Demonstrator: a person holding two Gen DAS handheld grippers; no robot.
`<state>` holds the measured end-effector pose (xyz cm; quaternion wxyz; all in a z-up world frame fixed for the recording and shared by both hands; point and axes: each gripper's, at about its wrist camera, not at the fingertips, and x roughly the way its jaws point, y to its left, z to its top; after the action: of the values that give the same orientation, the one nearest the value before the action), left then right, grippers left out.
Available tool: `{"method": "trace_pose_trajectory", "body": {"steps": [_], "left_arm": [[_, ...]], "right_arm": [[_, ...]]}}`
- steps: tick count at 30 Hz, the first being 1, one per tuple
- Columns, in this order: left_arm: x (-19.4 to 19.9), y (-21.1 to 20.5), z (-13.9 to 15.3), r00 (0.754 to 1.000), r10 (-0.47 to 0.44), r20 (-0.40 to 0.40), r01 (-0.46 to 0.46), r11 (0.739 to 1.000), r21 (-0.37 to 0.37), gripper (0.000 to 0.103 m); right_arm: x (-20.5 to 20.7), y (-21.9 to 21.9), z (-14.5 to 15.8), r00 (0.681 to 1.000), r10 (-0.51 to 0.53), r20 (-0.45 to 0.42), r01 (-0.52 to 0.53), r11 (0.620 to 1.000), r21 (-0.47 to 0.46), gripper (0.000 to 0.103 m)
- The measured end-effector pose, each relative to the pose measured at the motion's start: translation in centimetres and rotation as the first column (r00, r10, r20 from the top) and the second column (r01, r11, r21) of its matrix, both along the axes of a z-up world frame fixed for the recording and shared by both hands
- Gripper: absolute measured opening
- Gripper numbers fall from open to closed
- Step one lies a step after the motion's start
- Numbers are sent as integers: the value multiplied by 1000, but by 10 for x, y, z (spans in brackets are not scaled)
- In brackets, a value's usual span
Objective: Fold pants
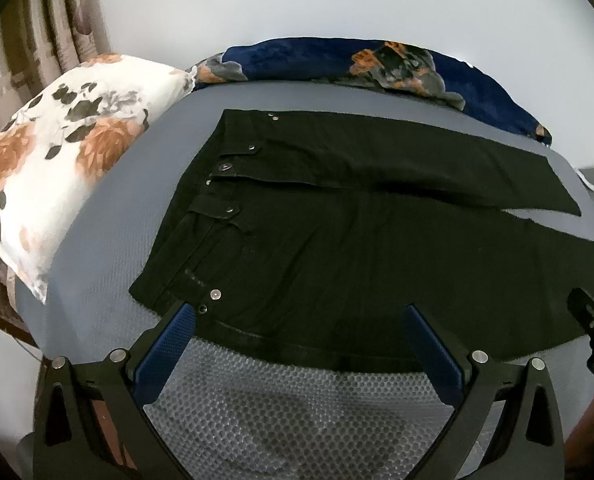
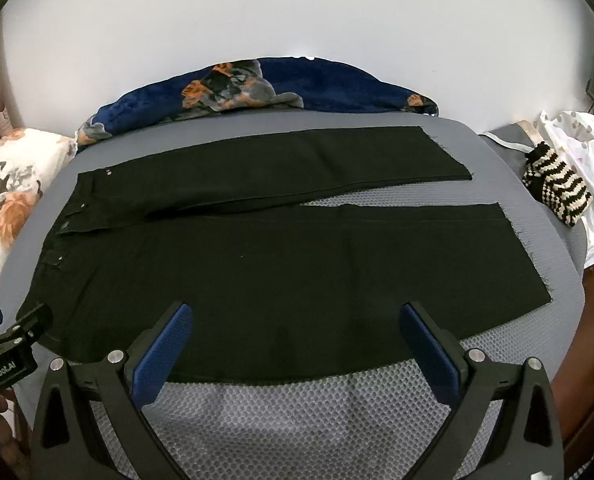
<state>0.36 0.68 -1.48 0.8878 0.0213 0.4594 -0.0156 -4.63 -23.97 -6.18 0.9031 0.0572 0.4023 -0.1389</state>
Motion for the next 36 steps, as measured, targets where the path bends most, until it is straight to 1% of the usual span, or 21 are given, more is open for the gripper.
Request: {"method": "trace_pose_trajectory", "body": {"steps": [5,13,26,36], "left_arm": [[0,-7,0,1000,-22,-5,22,1000,15,103],[1,-10,-2,999,-43,-4,43,999,12,103],[1,-15,-3,998,-69,-2,69,998,1,103],[-3,-16,0,996,-88,26,89,996,-10,103]], "right_arm": [[1,-3,-2,1000,-1,-4,1,1000,0,103],[2,-7,-5,1000,-10,-11,10,1000,9,103],[3,-4,-3,1000,-1,-10,1,1000,-5,103],[5,-1,0,1000,13,4,-13,1000,-14,103]]}}
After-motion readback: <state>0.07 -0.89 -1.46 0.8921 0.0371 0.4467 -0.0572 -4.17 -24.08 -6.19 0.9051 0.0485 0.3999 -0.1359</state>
